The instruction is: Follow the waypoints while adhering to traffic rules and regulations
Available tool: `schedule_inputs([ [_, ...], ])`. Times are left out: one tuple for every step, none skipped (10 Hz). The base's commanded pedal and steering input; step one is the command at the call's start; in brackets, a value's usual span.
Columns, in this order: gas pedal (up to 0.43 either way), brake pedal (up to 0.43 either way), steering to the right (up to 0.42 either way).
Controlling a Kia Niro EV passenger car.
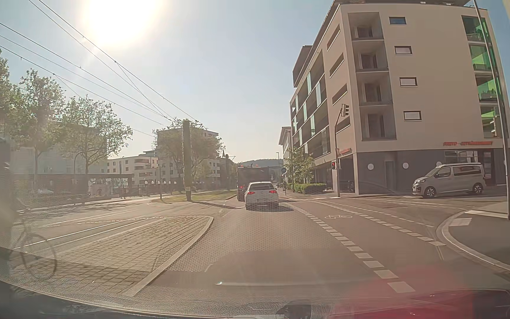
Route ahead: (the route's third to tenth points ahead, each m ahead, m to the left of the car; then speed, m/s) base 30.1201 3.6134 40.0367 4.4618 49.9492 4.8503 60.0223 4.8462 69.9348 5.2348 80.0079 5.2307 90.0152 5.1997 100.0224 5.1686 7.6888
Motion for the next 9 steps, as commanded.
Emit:
schedule_inputs([
  [0.138, 0.0, -0.02],
  [0.138, 0.0, -0.02],
  [0.138, 0.0, -0.02],
  [0.138, 0.0, -0.02],
  [0.138, 0.0, -0.02],
  [0.138, 0.0, -0.02],
  [0.138, 0.0, -0.02],
  [0.138, 0.0, -0.02],
  [0.118, 0.0, -0.02],
])
